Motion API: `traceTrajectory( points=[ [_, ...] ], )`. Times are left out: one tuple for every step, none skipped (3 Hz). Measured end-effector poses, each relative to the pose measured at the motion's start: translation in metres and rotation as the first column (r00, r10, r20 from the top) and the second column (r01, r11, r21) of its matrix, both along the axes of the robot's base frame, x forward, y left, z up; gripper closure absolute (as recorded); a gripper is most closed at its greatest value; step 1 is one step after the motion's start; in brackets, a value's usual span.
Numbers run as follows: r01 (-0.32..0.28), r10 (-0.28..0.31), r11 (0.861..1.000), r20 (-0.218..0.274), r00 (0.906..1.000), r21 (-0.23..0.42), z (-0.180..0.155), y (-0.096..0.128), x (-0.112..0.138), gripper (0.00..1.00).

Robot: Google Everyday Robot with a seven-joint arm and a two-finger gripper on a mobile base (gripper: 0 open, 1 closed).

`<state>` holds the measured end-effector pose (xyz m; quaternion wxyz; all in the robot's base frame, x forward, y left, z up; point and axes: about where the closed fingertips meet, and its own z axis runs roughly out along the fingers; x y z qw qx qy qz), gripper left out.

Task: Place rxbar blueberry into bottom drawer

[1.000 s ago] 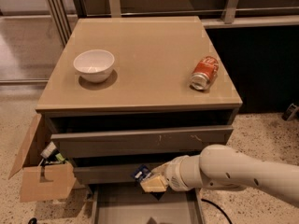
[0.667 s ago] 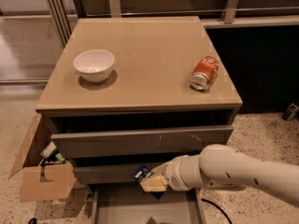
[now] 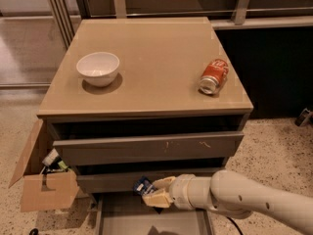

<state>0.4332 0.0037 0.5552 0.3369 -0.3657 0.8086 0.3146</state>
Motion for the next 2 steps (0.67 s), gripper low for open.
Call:
traceTrajectory(
  points=[
    [-0.013,0.009,0.997,0.050,0.9987,0.079,-0.035,0.007,0.002,1.00],
    [-0.022,0.019,0.995,0.035,0.9992,0.100,-0.093,0.005,0.002,1.00]
  ],
)
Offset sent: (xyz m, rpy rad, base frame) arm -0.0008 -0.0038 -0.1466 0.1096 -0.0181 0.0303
